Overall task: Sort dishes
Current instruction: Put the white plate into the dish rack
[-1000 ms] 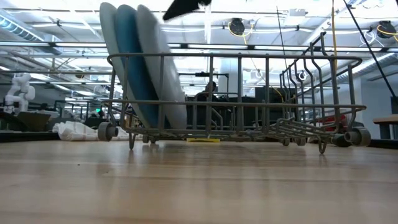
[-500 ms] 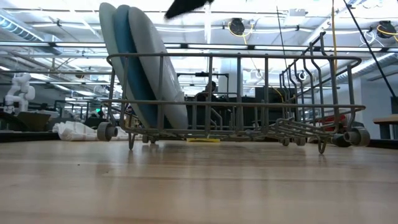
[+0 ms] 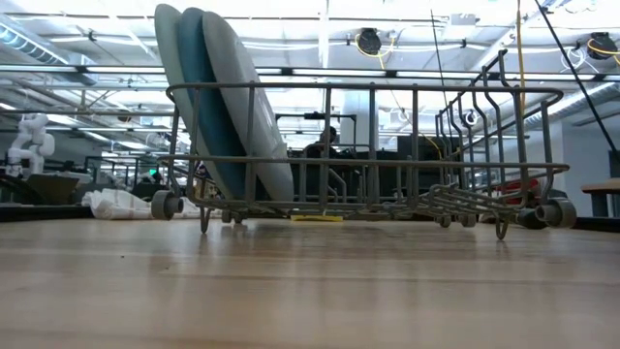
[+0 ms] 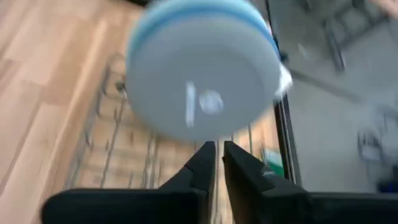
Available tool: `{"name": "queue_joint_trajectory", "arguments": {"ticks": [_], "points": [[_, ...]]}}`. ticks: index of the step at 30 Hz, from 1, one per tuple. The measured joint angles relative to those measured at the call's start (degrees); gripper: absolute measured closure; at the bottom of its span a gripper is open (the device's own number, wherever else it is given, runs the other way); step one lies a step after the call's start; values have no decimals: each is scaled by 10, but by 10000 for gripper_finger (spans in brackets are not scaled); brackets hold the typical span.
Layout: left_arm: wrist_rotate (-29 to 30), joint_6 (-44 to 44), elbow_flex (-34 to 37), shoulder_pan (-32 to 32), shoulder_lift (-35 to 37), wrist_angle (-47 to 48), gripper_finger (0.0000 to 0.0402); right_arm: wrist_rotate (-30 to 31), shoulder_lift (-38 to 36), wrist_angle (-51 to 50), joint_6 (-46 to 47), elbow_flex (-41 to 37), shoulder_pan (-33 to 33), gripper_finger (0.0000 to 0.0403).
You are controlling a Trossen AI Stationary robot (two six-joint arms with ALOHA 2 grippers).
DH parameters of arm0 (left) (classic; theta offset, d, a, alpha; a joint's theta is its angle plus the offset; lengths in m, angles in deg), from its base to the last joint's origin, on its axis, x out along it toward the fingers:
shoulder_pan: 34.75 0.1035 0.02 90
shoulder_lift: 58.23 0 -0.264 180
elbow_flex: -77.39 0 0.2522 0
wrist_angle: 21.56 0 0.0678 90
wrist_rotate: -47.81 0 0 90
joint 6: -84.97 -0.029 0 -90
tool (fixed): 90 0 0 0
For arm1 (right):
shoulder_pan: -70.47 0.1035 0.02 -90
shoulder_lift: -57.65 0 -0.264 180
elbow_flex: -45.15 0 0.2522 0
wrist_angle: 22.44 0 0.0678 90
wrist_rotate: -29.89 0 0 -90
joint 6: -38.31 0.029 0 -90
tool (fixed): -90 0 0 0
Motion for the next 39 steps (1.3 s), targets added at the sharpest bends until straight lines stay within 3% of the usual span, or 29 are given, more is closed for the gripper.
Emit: {"name": "queue_joint_trajectory", "arguments": {"ticks": [7,14,18,23,29,35,39], "points": [[-37,-6,27,38,-2,-2,279,20,-69,-130,180,-61,63,400],[-55,-81,31,55,-2,-31,289,-11,-158,-164,397,-224,150,400],[-91,-202,32,77,-2,-124,307,-86,-188,-145,534,-323,193,400],[-191,-436,32,108,-2,-332,336,-200,-178,-89,602,-389,243,394],[-325,-624,32,130,-8,-537,374,-255,-162,-64,625,-388,282,337],[-348,-633,32,148,-34,-557,398,-283,-136,-49,651,-388,320,249],[-354,-633,32,154,-57,-556,398,-286,-103,-63,648,-388,335,216]]}}
